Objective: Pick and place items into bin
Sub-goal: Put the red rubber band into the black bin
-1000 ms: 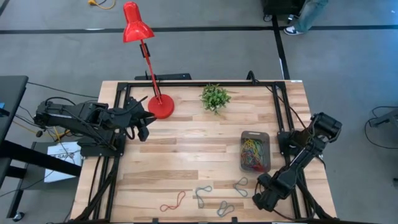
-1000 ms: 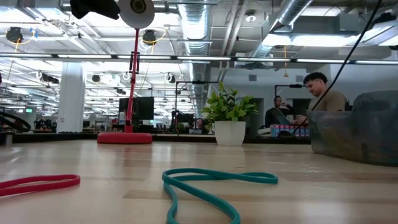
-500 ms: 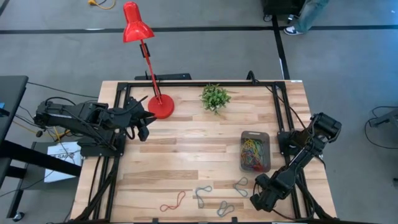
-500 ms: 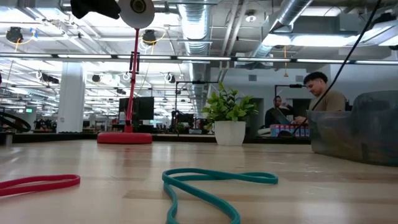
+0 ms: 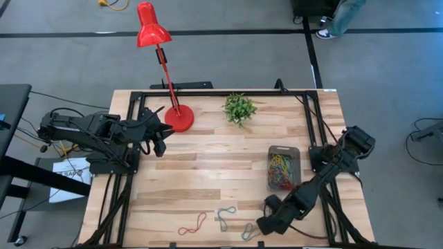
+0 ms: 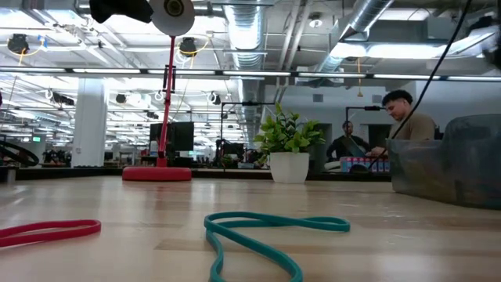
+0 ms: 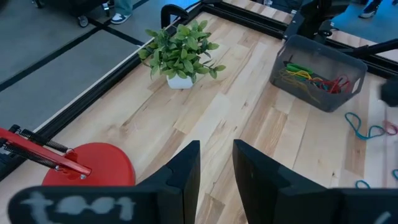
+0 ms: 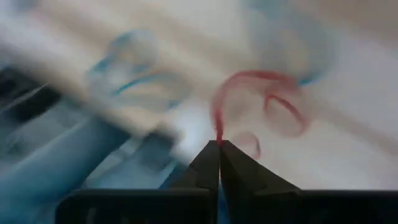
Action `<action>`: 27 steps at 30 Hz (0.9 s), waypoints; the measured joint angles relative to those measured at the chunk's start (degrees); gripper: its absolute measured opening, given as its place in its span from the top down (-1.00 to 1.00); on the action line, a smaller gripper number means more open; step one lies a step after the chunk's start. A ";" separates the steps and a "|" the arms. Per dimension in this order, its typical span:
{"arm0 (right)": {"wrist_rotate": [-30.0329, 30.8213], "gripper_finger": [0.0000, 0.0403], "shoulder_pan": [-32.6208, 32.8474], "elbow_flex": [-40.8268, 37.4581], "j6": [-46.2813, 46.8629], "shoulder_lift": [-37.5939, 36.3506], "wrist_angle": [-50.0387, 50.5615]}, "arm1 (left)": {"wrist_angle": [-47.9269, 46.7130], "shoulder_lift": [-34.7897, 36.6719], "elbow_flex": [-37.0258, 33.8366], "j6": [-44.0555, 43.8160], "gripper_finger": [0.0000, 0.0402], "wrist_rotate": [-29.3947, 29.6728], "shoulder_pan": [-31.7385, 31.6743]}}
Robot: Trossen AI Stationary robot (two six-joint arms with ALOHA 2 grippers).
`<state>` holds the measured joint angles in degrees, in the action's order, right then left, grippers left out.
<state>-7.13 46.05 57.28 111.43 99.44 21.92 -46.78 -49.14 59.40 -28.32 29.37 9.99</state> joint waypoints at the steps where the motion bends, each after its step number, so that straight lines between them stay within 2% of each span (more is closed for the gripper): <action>1: 0.58 0.98 -0.64 1.31 -2.16 -0.04 -0.93 | 0.00 0.01 0.00 0.00 0.58 -0.01 0.01; 8: 10.89 0.99 -5.69 8.56 -24.25 -0.20 -1.57 | 0.21 0.01 0.00 -0.06 0.58 -0.01 0.01; 14: 11.60 0.99 -10.43 9.94 -36.82 -0.24 -0.89 | 1.46 0.01 0.00 -0.56 0.58 -0.56 0.01; 18: 12.21 1.00 -13.67 10.03 -38.20 -0.31 5.29 | 1.38 0.01 0.00 -2.71 0.58 -0.60 -0.01; 22: 17.71 1.00 -16.13 10.03 -39.43 -0.33 12.14 | 1.36 0.02 0.00 -3.46 0.58 -0.60 -0.01; 27: 20.80 1.00 -20.06 10.54 -39.45 -2.49 14.93 | 1.41 0.01 0.00 -3.54 0.58 -0.49 -0.01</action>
<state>13.67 25.99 67.82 71.98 96.95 36.84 -45.37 -49.13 59.40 -31.85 28.88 9.98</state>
